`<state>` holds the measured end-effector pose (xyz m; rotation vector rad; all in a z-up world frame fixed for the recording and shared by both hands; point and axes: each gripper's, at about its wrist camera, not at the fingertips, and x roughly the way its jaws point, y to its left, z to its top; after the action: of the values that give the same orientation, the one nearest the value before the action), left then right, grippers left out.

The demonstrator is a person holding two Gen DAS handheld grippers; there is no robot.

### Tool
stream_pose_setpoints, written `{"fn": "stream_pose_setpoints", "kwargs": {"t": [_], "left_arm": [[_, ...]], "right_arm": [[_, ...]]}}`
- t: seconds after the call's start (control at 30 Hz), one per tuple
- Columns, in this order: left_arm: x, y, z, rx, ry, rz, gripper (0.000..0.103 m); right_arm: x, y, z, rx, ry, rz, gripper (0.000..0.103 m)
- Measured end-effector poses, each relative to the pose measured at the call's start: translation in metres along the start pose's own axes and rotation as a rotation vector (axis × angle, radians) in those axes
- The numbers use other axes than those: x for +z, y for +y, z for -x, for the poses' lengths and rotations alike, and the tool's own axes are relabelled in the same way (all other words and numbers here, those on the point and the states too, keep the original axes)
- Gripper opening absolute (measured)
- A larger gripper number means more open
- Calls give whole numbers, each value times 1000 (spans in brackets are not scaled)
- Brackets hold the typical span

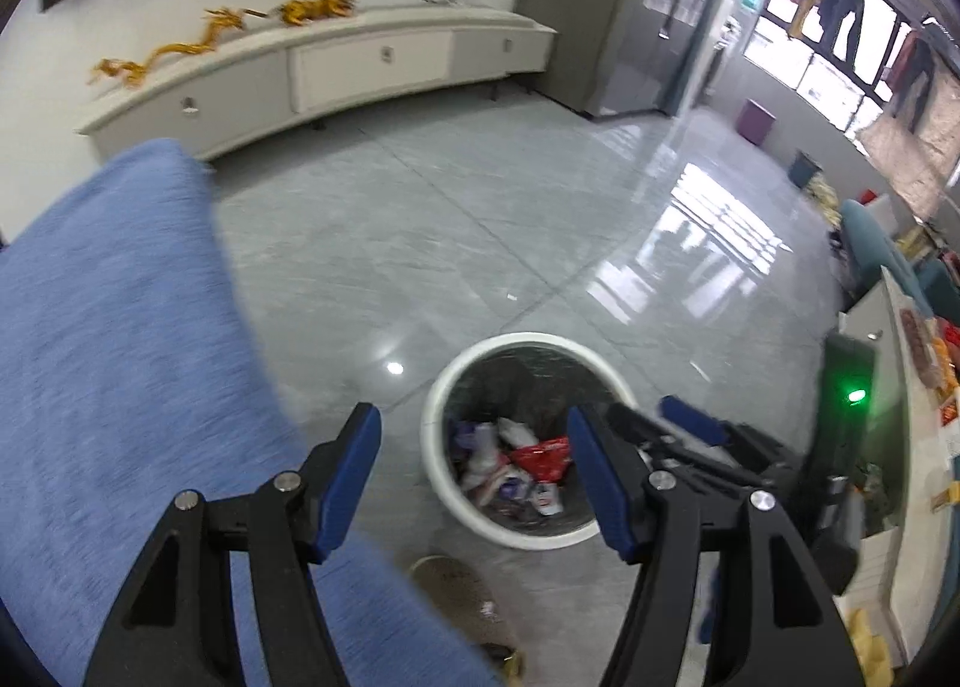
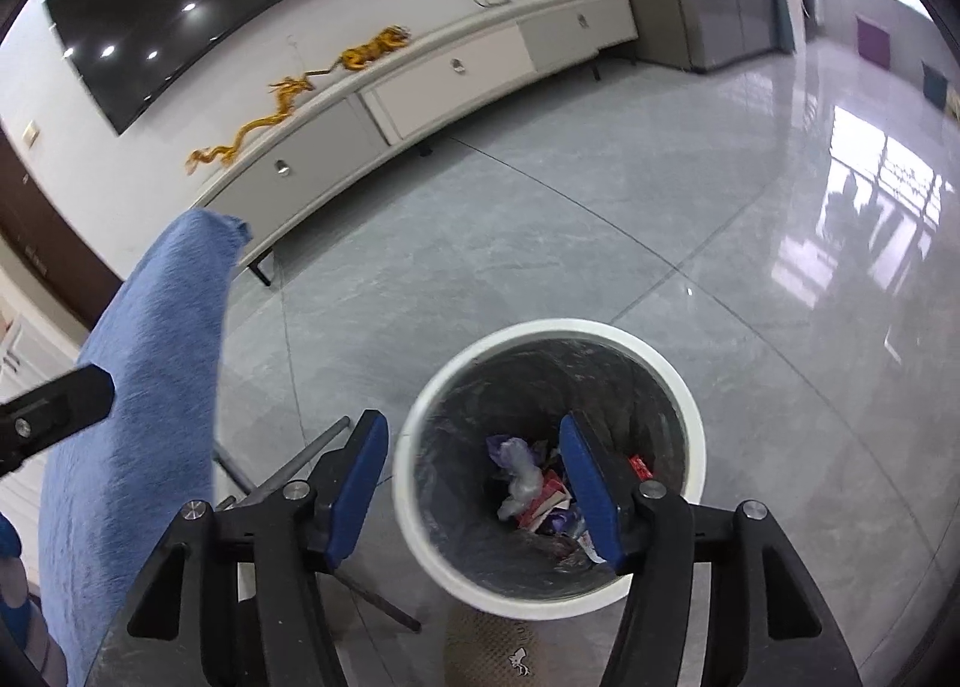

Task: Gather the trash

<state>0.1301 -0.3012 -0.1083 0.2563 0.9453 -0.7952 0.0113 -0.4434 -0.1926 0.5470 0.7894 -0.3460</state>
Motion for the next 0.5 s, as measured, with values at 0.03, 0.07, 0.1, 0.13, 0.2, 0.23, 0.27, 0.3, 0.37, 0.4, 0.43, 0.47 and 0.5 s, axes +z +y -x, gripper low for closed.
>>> {"fn": "stream_pose_setpoints", "kwargs": {"t": [0.03,0.07,0.1,0.13,0.2,0.23,0.27,0.3,0.37,0.4,0.43,0.47,0.5], "left_arm": [[-4,6,8,24,-14,5,63],[-10,15,19,57,-32,16,63],[-15,23,29,86,-48,28,63],[-20,31,39,107,-64,39,63],[-32,50,62,164,-104,59,63],[-36,58,71,191,-117,67,63],[-42,68,81,218,-130,85,63],[-49,80,95,250,-151,111,63],[-61,94,112,300,-182,131,66],[-69,102,124,333,-200,143,69],[-76,109,134,358,-219,155,70],[-83,115,144,384,-236,167,70],[-88,120,150,406,-250,173,70]], "right_arm": [[-1,7,4,0,-4,15,60],[-2,18,10,1,-12,43,63],[-4,26,13,1,-17,62,64],[-6,38,19,1,-27,92,66],[-11,61,30,10,-44,145,68],[-13,72,36,15,-54,168,70],[-14,80,41,17,-60,183,72],[-17,95,48,22,-72,214,72],[-21,114,58,26,-93,254,77],[-23,125,63,28,-105,275,78],[-25,133,67,31,-112,289,79],[-28,143,73,35,-122,307,80],[-30,150,77,39,-130,323,81]]}}
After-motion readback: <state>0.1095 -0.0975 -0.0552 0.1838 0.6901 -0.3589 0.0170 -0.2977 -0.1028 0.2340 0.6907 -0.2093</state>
